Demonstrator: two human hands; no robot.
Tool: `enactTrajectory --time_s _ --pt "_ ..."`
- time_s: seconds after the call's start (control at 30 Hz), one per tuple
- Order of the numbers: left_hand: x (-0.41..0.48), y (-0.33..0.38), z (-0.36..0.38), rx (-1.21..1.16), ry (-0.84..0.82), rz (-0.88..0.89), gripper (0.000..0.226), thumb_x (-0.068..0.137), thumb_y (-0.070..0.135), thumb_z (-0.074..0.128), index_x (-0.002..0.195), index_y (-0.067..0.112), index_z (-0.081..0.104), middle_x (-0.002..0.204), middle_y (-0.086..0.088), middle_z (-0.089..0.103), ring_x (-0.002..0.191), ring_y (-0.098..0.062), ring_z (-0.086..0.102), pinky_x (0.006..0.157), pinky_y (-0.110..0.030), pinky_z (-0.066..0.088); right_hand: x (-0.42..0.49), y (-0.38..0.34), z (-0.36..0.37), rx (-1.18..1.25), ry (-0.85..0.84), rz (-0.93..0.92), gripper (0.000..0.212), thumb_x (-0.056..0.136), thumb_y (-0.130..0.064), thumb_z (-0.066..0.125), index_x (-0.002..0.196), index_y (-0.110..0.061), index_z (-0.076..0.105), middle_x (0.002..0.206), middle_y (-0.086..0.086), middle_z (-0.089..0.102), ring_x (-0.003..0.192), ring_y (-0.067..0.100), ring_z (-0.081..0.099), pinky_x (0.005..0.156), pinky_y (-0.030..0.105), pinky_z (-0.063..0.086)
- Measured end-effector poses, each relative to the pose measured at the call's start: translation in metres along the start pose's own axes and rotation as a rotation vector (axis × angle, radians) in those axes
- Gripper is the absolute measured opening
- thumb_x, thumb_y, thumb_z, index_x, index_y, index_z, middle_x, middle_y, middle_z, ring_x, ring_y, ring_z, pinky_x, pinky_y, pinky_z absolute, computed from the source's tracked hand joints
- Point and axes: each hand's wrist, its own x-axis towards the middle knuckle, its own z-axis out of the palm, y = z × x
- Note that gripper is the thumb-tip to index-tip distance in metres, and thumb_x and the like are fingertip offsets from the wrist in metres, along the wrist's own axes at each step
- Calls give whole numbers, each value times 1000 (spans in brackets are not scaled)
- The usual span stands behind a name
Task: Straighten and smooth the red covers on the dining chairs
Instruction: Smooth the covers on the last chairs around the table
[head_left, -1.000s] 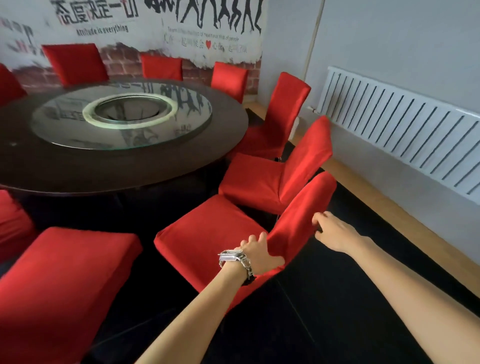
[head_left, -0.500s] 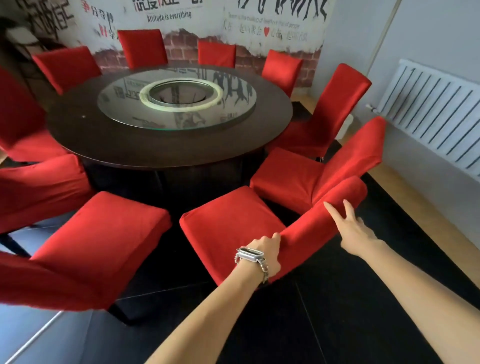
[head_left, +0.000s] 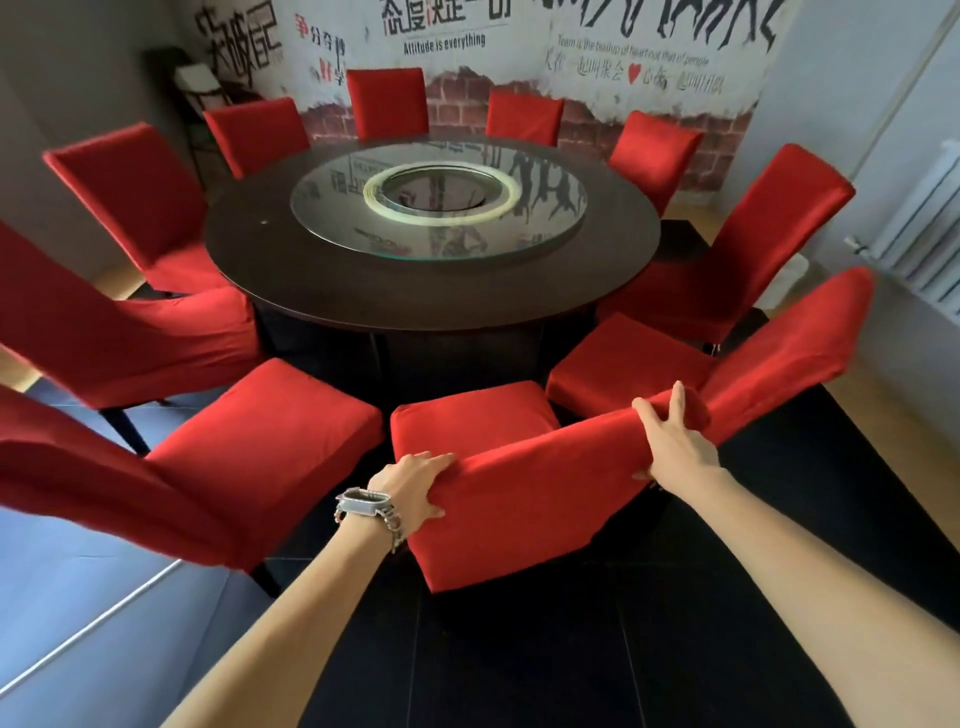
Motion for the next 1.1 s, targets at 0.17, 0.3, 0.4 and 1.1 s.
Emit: enactTrajectory --time_s 0.17,0.3,0.4,1.1 --pt "5 -8 -3 66 -7 -112 80 83 42 69 149 32 24 134 -2 47 118 -25 54 92 -37 49 7 0 -3 -15 68 -18 72 86 -6 65 142 -23 23 153 18 8 103 34 64 86 39 51" --pt "11 -21 -19 27 -11 -236 77 80 46 71 144 23 34 124 -9 56 112 -30 59 91 -38 50 18 -16 -5 -1 124 -111 49 90 -11 62 130 -17 34 132 9 41 105 33 63 84 40 50" --pt "17 -22 -23 18 -16 -233 67 80 45 71 135 17 43 118 -9 60 107 -28 61 87 -34 50 32 -17 -9 -40 141 -135 43 90 -4 58 126 -16 36 119 7 47 104 31 64 82 37 51" --pt "42 30 -14 37 30 -250 71 82 47 68 134 14 33 123 -7 50 106 -28 60 83 -38 50 54 -39 -29 -78 -179 196 76 93 -8 48 153 -19 3 157 18 -18 139 57 2 106 71 15"
